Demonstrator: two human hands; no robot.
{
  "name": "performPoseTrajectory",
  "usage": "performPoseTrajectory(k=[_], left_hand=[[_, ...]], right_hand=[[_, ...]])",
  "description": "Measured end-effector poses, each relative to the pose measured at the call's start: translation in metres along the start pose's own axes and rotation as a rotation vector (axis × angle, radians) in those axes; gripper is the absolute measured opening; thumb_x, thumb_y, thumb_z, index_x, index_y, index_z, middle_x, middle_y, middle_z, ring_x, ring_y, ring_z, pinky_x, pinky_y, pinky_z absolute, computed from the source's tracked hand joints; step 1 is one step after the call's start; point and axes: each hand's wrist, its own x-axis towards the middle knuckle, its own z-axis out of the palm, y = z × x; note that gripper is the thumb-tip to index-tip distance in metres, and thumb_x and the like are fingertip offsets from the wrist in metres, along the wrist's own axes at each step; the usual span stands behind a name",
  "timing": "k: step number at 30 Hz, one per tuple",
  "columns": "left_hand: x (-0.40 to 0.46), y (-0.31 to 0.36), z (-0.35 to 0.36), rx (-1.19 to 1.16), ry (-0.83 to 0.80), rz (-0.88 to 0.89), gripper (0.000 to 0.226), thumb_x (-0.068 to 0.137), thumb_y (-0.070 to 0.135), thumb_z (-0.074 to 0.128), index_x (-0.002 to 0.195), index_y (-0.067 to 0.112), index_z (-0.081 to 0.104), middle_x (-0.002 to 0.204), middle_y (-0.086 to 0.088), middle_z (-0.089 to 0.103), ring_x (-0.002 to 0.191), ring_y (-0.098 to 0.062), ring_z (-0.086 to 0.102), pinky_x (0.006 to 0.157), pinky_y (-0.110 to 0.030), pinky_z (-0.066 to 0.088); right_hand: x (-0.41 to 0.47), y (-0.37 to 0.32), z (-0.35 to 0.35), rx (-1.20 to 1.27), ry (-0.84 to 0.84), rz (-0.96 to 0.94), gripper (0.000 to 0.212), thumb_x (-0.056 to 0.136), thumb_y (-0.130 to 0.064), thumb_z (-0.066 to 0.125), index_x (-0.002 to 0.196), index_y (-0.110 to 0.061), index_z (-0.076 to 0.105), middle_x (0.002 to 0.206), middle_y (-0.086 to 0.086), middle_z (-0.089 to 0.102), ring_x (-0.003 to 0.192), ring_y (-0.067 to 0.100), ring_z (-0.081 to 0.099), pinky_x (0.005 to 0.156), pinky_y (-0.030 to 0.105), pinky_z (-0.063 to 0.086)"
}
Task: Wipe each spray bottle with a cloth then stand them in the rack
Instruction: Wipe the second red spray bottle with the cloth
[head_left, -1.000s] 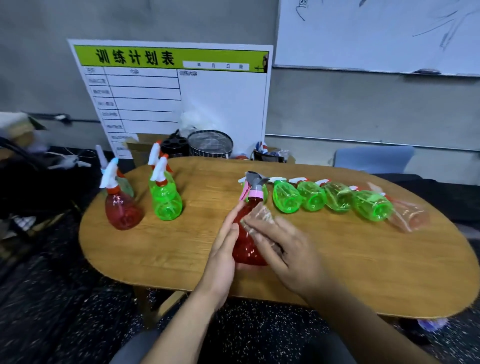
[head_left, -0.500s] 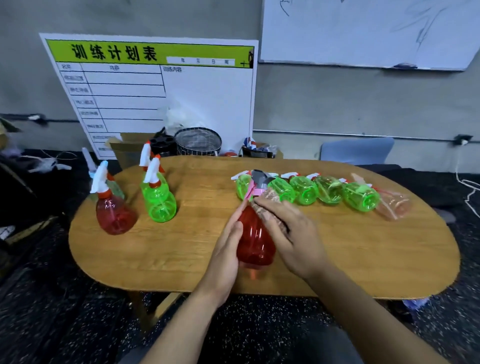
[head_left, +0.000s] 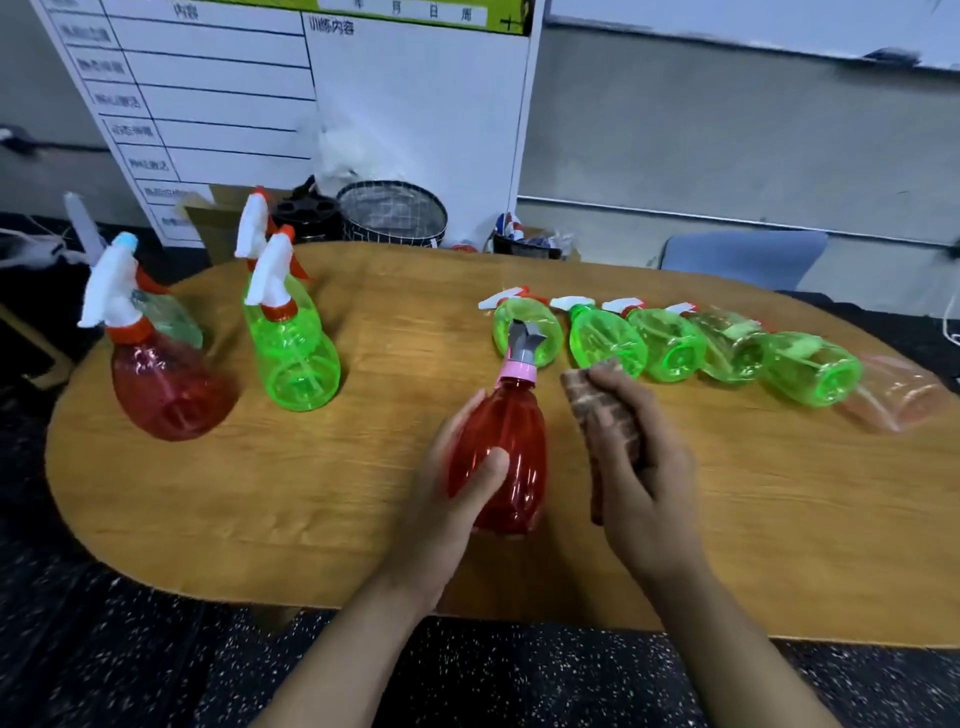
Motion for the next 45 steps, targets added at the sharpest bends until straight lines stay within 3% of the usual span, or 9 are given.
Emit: performPoseTrajectory(k=[4, 10, 16, 21, 26, 30, 32, 40, 45], left_hand=[[0.012, -0.01, -0.013, -0.021, -0.004, -0.012, 0.062, 0.091, 0.051, 0.073, 0.15, 0.045, 0.053, 0.148, 0.012, 0.063, 0.137, -0.016, 0.062, 0.1, -0.053, 0.06], [0.018, -0.021, -0.013, -0.052, -0.016, 0.029, 0.059, 0.094, 0.057, 0.057, 0.152, 0.044, 0.053, 0.157, 0.014, 0.055, 0.144, -0.009, 0.055, 0.095, -0.029, 0.059], [0.019, -0.026, -0.017, -0.028, 0.035, 0.037, 0.048, 0.105, 0.045, 0.042, 0.152, 0.044, 0.052, 0.156, 0.01, 0.058, 0.146, -0.014, 0.053, 0.11, -0.037, 0.052], [0.022, -0.021, -0.017, -0.017, 0.062, 0.065, 0.052, 0.103, 0.047, 0.043, 0.154, 0.039, 0.051, 0.148, 0.001, 0.066, 0.138, -0.02, 0.061, 0.118, -0.04, 0.046], [0.02, -0.021, -0.017, 0.133, -0.001, 0.079, 0.052, 0.107, 0.053, 0.045, 0.158, 0.04, 0.047, 0.165, 0.006, 0.047, 0.155, -0.02, 0.041, 0.128, -0.058, 0.028], [0.023, -0.027, -0.022, 0.068, -0.045, 0.045, 0.051, 0.101, 0.06, 0.048, 0.151, 0.054, 0.05, 0.163, 0.015, 0.049, 0.151, -0.013, 0.047, 0.112, -0.043, 0.052], [0.023, -0.028, -0.023, 0.012, -0.04, 0.035, 0.049, 0.101, 0.055, 0.045, 0.15, 0.054, 0.051, 0.159, 0.016, 0.052, 0.147, -0.011, 0.051, 0.101, -0.032, 0.057], [0.027, -0.025, -0.021, 0.009, 0.057, 0.088, 0.049, 0.105, 0.045, 0.039, 0.152, 0.042, 0.054, 0.156, 0.003, 0.059, 0.144, -0.022, 0.055, 0.125, -0.054, 0.036], [0.025, -0.028, -0.021, 0.042, 0.016, 0.074, 0.048, 0.105, 0.054, 0.044, 0.151, 0.049, 0.052, 0.162, 0.007, 0.051, 0.151, -0.02, 0.047, 0.115, -0.048, 0.048]], right_hand=[[0.015, 0.014, 0.022, 0.096, -0.046, -0.052, 0.029, 0.105, -0.012, 0.053, 0.131, -0.018, 0.066, 0.13, -0.016, 0.069, 0.125, 0.01, 0.064, 0.104, 0.024, 0.046], [0.013, 0.032, 0.042, 0.051, -0.106, -0.06, 0.034, 0.109, -0.013, 0.048, 0.139, -0.012, 0.065, 0.136, -0.006, 0.069, 0.131, 0.016, 0.062, 0.109, 0.032, 0.046], [-0.007, 0.029, 0.044, -0.115, -0.175, -0.219, 0.032, 0.107, -0.028, 0.058, 0.134, -0.019, 0.071, 0.102, -0.007, 0.064, 0.09, 0.003, 0.061, 0.078, 0.025, 0.051], [-0.023, 0.025, 0.049, -0.257, -0.275, -0.541, 0.027, 0.104, -0.03, 0.065, 0.127, -0.021, 0.076, 0.102, 0.002, 0.067, 0.094, 0.014, 0.067, 0.085, 0.026, 0.055], [0.001, 0.019, 0.047, -0.119, -0.034, -0.293, 0.03, 0.106, -0.022, 0.056, 0.13, -0.012, 0.072, 0.103, -0.007, 0.065, 0.095, -0.003, 0.059, 0.084, 0.017, 0.045], [0.019, 0.028, 0.051, -0.068, -0.02, -0.124, 0.032, 0.107, -0.021, 0.055, 0.136, -0.016, 0.069, 0.117, 0.0, 0.074, 0.11, 0.012, 0.069, 0.092, 0.032, 0.054], [0.016, 0.032, 0.052, -0.107, -0.073, -0.143, 0.032, 0.107, -0.024, 0.055, 0.134, -0.018, 0.071, 0.102, 0.002, 0.071, 0.093, 0.013, 0.068, 0.079, 0.031, 0.053], [-0.02, 0.03, 0.044, -0.253, -0.301, -0.572, 0.028, 0.102, -0.021, 0.062, 0.125, -0.019, 0.077, 0.096, 0.002, 0.066, 0.088, 0.013, 0.063, 0.086, 0.017, 0.049], [0.003, 0.021, 0.041, -0.136, -0.036, -0.27, 0.03, 0.104, -0.021, 0.057, 0.13, -0.02, 0.071, 0.095, 0.003, 0.067, 0.083, 0.008, 0.061, 0.075, 0.019, 0.046]])
